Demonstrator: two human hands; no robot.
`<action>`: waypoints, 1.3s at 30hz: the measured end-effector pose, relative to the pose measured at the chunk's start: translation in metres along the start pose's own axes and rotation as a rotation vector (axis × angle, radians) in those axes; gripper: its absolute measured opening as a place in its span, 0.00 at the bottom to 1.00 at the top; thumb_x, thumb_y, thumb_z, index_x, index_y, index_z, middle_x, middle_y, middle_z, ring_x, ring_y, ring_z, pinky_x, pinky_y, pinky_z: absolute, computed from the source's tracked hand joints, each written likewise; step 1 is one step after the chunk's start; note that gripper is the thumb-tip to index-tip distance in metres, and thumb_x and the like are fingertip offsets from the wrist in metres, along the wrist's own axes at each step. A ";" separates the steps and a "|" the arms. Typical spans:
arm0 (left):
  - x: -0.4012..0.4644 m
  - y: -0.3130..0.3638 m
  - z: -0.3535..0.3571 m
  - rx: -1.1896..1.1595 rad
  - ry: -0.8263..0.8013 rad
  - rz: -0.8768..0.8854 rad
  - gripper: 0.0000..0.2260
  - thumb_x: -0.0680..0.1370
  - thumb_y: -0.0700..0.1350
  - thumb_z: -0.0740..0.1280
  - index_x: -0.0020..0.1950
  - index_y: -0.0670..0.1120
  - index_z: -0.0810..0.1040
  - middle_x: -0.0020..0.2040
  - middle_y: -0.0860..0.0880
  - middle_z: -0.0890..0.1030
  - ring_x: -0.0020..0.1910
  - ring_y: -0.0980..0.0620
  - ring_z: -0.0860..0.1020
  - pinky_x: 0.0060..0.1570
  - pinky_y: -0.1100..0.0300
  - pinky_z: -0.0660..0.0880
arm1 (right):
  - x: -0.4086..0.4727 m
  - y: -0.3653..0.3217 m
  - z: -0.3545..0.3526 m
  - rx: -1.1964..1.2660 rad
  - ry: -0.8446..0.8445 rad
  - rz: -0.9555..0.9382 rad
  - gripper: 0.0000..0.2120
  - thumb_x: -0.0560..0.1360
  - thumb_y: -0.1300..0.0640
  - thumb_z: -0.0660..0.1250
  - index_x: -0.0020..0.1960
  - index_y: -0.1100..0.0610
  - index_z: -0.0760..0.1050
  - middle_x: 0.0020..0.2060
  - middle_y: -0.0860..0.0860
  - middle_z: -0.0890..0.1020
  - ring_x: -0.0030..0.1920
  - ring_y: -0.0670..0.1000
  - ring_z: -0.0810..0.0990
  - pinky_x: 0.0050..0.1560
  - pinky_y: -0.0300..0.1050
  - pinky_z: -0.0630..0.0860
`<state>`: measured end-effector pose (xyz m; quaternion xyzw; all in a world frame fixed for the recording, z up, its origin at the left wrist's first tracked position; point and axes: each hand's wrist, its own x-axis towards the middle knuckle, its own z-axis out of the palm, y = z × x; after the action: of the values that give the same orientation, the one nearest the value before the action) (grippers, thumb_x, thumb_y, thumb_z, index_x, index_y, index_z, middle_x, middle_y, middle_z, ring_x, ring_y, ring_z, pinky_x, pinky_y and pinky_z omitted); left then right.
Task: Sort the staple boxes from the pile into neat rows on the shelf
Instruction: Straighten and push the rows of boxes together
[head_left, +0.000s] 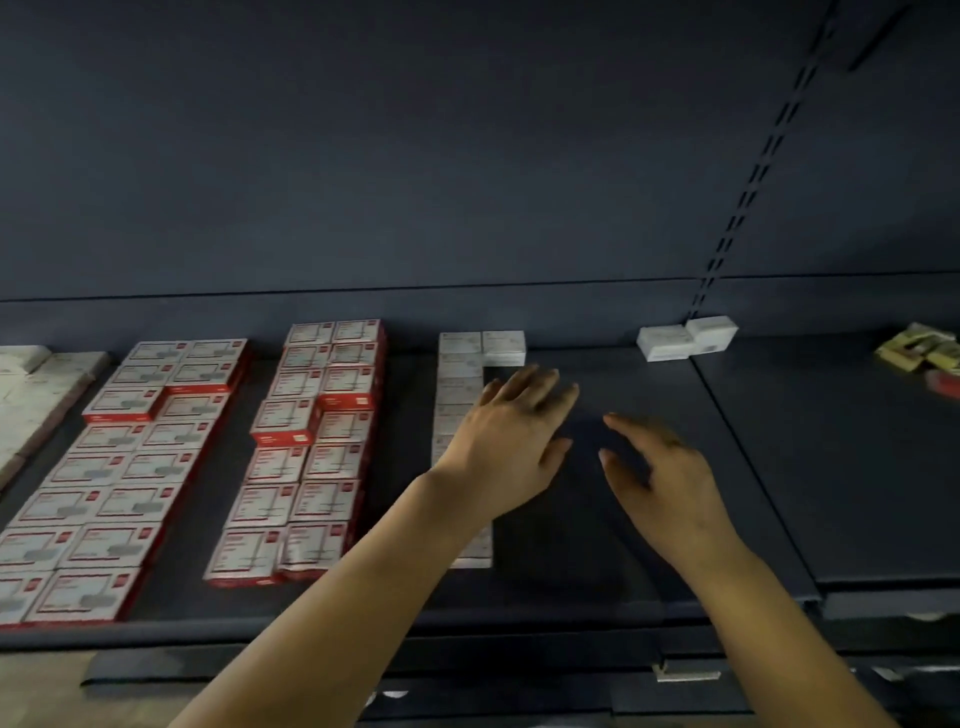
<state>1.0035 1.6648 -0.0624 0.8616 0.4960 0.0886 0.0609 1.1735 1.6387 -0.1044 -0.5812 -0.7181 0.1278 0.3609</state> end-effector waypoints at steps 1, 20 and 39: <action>0.005 0.008 0.003 0.000 -0.005 -0.011 0.25 0.81 0.51 0.56 0.77 0.48 0.53 0.77 0.48 0.53 0.76 0.51 0.47 0.73 0.55 0.45 | 0.001 0.010 -0.006 0.002 0.005 -0.001 0.17 0.71 0.66 0.70 0.59 0.64 0.77 0.56 0.57 0.80 0.54 0.54 0.80 0.55 0.39 0.70; 0.070 0.075 0.043 -0.017 0.002 -0.197 0.24 0.81 0.50 0.56 0.76 0.49 0.56 0.77 0.49 0.54 0.76 0.51 0.48 0.72 0.57 0.47 | 0.101 0.134 -0.066 0.032 0.078 0.034 0.19 0.74 0.70 0.62 0.64 0.62 0.72 0.60 0.56 0.76 0.59 0.56 0.75 0.57 0.38 0.68; 0.061 0.067 0.050 -0.011 -0.073 -0.311 0.24 0.81 0.50 0.57 0.76 0.49 0.56 0.76 0.50 0.57 0.75 0.51 0.51 0.70 0.58 0.50 | 0.155 0.172 -0.057 -0.487 -0.206 -0.078 0.17 0.72 0.67 0.64 0.60 0.61 0.75 0.57 0.56 0.74 0.57 0.58 0.71 0.53 0.49 0.70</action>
<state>1.1011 1.6831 -0.0928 0.7766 0.6205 0.0494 0.0967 1.3289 1.8193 -0.1105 -0.6068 -0.7824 -0.0042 0.1401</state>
